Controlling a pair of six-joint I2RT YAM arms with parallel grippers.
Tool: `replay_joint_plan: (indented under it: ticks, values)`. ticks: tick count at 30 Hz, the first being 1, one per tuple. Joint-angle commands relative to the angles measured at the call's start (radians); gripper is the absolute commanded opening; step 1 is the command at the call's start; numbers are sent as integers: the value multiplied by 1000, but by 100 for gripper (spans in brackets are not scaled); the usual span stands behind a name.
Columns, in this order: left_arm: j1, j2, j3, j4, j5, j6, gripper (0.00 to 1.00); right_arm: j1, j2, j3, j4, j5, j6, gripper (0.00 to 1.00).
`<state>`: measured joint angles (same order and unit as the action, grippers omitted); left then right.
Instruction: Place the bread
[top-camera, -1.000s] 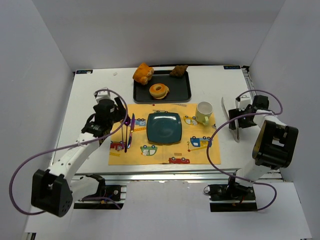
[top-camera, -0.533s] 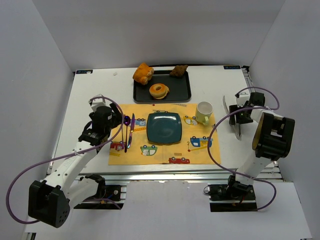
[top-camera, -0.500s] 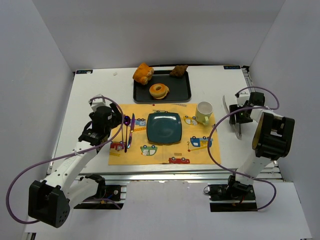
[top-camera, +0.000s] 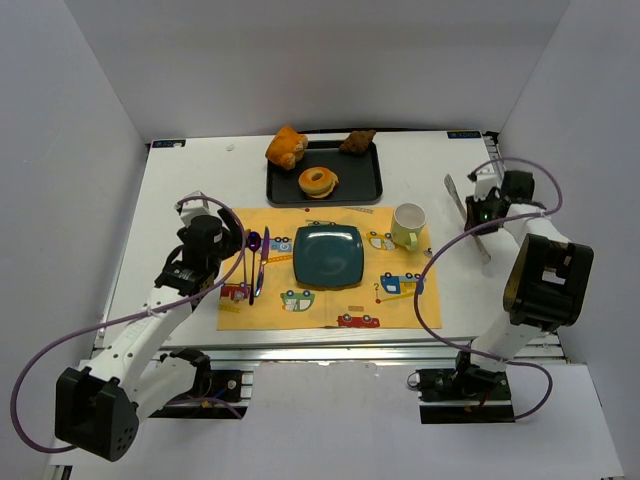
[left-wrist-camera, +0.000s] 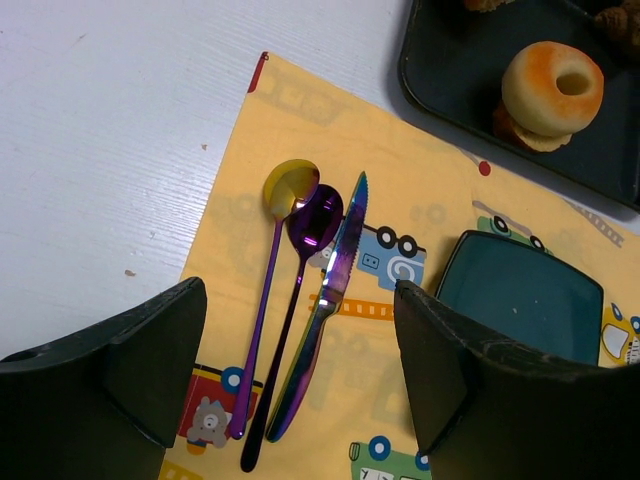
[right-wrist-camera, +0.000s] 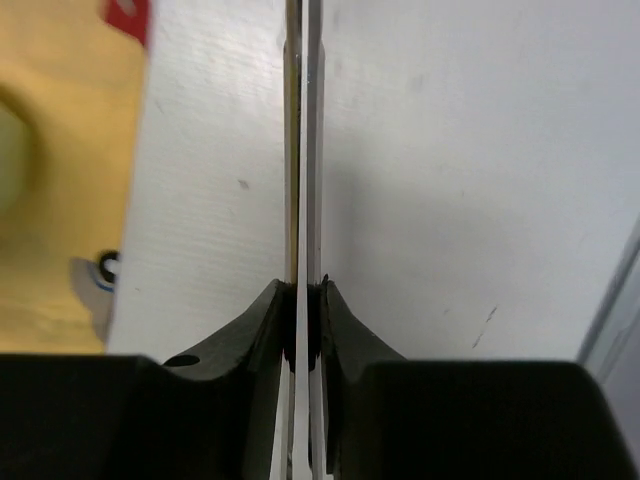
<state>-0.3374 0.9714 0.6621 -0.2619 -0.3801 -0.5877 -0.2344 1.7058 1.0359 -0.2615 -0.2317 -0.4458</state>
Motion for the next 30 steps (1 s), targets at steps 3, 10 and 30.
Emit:
replay_joint_plan:
  ticks: [3, 10, 30]
  values:
    - [3, -34, 10, 7, 29, -6, 85, 188, -71, 416, -186, -181, -16, 29]
    - [3, -83, 1, -16, 20, -32, 85, 340, 127, 692, -203, -293, 330, 32]
    - [3, -28, 24, 1, 33, -78, 85, 373, 422, 948, -36, -301, 613, 46]
